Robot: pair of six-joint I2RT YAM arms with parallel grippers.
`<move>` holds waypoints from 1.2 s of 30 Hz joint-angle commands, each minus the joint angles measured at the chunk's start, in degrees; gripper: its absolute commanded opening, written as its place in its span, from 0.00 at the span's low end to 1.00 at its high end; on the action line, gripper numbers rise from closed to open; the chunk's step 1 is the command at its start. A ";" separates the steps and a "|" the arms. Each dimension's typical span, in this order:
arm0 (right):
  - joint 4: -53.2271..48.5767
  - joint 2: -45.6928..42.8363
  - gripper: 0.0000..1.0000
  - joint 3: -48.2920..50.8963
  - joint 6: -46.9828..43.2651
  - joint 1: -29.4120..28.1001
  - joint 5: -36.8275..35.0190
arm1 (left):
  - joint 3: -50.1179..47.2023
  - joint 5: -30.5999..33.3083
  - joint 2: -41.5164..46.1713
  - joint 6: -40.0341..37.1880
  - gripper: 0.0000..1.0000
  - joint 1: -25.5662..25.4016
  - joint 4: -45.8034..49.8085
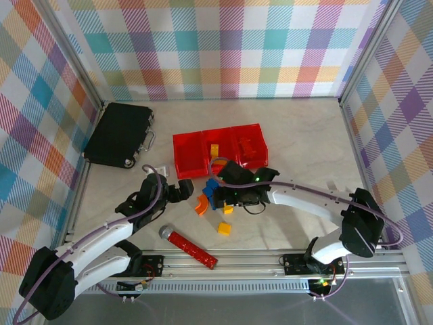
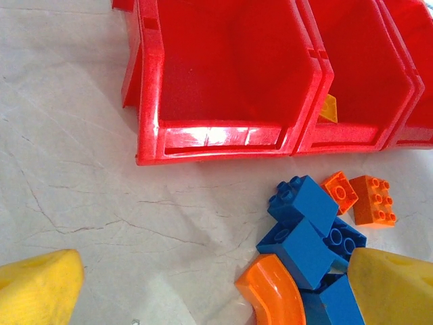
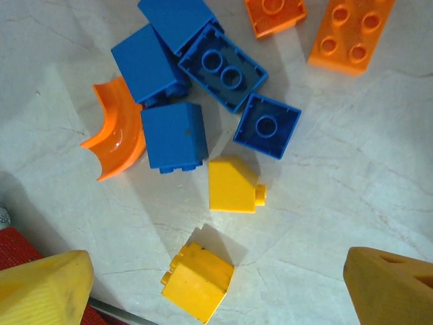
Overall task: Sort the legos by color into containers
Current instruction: Pick up the lego from the bottom-center of the table.
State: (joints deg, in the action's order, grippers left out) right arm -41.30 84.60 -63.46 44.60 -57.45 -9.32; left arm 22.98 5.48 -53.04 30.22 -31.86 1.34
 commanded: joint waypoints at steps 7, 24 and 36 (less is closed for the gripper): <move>-3.39 6.70 0.82 -0.20 6.18 -2.62 -5.37 | -1.98 -0.27 5.62 -0.85 1.00 -0.66 1.44; -3.05 16.32 0.72 -5.66 2.50 -3.03 -6.15 | -3.03 1.42 12.03 -1.98 1.00 -0.66 5.84; -2.14 19.67 0.61 -6.81 0.98 -3.06 -6.15 | -3.21 1.83 13.46 -2.09 1.00 -0.66 7.02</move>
State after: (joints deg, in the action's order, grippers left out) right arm -43.20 103.26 -68.82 46.30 -60.10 -14.81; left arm 20.36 6.31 -40.73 28.93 -31.86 6.50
